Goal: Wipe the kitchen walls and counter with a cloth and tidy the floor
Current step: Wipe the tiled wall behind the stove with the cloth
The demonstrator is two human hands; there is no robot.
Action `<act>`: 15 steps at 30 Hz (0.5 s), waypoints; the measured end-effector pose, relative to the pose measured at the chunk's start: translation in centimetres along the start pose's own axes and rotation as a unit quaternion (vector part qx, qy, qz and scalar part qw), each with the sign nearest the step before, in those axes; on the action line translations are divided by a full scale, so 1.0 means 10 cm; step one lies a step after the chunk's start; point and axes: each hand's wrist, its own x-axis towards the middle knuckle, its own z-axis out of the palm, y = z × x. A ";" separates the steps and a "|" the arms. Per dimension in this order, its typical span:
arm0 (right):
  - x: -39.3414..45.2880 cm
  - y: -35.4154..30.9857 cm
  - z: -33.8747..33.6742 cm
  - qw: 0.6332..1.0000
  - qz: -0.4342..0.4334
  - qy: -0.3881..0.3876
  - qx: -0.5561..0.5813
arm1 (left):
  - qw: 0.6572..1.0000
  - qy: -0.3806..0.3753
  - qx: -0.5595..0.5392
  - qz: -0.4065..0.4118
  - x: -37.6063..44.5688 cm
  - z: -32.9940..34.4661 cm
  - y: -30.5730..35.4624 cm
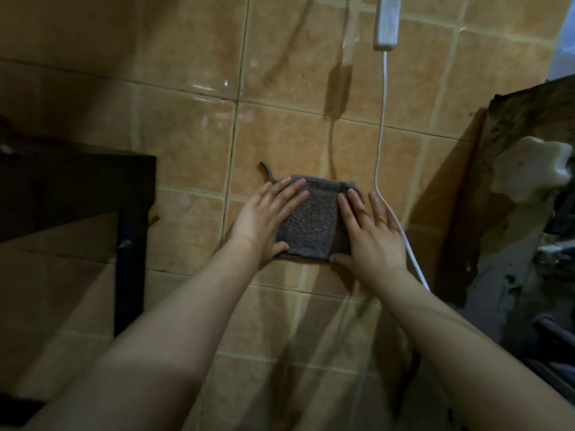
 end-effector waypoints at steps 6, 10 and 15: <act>0.12 -0.51 0.08 0.998 -0.051 0.023 0.001 | 0.999 -0.037 0.012 -0.032 -0.33 0.33 -0.35; 0.16 -0.78 0.15 0.997 -0.068 0.018 0.009 | 0.997 -0.057 0.028 -0.051 -0.51 0.51 -0.48; 0.15 -0.92 0.23 0.996 -0.082 0.016 0.016 | 0.995 -0.062 0.016 -0.075 -0.64 0.68 -0.49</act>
